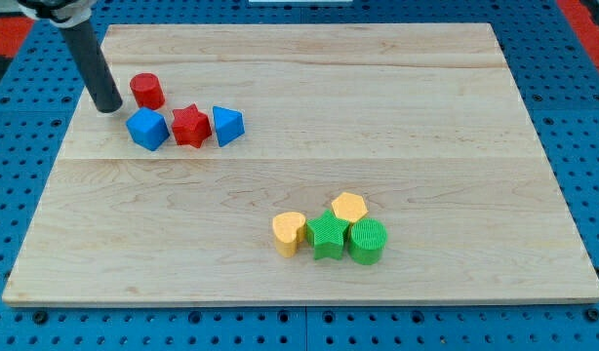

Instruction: Slide the red circle above the blue triangle

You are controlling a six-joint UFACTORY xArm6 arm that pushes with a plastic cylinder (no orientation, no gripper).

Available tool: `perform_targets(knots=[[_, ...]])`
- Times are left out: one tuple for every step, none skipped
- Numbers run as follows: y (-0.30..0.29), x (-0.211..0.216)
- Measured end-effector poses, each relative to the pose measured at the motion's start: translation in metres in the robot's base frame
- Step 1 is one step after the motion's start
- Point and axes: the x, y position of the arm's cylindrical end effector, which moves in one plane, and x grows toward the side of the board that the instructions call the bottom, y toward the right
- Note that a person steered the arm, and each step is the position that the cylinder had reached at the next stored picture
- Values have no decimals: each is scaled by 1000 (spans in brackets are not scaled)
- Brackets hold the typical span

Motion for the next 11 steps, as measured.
perform_targets(knots=[[22, -15], [60, -22], [102, -22], [100, -22], [100, -22], [100, -22], [100, -25], [99, -25], [99, -25], [106, -25], [97, -21]])
